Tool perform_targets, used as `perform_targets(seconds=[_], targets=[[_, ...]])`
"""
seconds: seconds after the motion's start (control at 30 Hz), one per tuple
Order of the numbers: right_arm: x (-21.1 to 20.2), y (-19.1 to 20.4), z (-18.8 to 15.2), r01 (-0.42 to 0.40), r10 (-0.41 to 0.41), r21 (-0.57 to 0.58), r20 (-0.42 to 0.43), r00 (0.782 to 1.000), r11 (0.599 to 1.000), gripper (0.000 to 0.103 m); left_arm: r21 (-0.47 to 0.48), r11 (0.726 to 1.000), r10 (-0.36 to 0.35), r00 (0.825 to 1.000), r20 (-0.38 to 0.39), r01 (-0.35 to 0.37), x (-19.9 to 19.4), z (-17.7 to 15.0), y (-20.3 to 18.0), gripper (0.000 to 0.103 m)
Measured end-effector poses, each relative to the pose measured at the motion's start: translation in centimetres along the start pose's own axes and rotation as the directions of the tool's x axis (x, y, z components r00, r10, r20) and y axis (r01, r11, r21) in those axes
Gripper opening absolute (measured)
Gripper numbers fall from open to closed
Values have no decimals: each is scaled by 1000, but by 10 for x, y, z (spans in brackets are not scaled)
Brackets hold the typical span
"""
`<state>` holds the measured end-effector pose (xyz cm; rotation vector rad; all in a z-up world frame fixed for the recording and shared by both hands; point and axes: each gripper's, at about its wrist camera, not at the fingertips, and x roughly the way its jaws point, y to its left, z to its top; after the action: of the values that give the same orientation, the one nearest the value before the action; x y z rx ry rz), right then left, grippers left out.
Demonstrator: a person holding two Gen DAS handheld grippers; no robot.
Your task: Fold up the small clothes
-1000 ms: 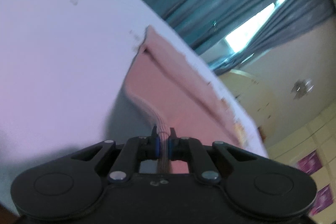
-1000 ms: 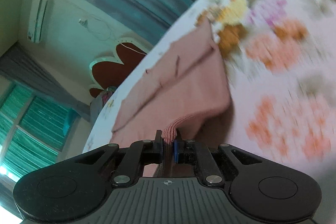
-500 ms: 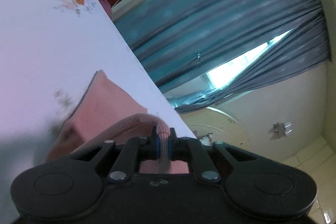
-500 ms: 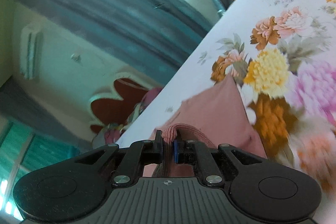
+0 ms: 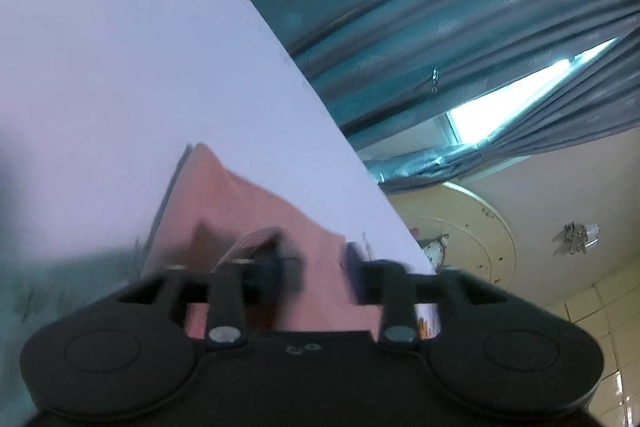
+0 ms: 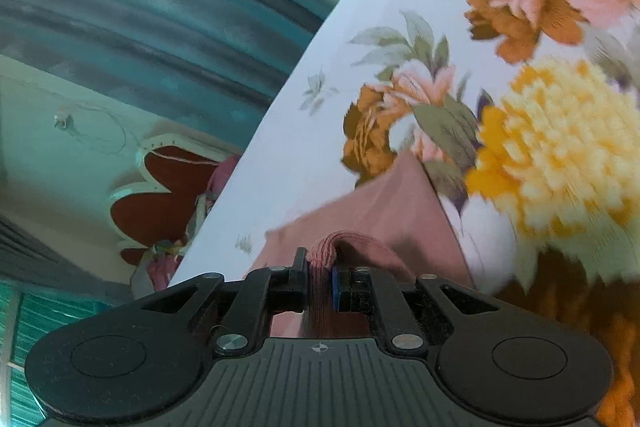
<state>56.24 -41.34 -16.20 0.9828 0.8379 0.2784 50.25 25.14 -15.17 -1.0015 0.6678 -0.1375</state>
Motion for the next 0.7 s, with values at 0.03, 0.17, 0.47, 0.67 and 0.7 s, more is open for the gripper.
perform_targets(seconds=[0.03,0.17,0.47,0.67,0.7], targets=[[5,-1,2,9,-9,-5,2,1000,1000,43,0,1000,-9,1000,-2,9,3,1,0,53],[5,2,6,6,-2,-44,90,996,999,49,74,997,4,1000,30,-7,9,6,-5,75],[13,29,-3,158,-142,-348,72,987,924,49,515,836,241,970,-36,-188,25,-2,-34,45],[46,48,-24,285,-306,-590,67,950,755,34,657,713,351,936,-31,-246,48,-18,-48,28],[53,50,-27,318,-349,-616,73,934,721,31,649,722,346,937,-38,-240,49,-18,-47,24]])
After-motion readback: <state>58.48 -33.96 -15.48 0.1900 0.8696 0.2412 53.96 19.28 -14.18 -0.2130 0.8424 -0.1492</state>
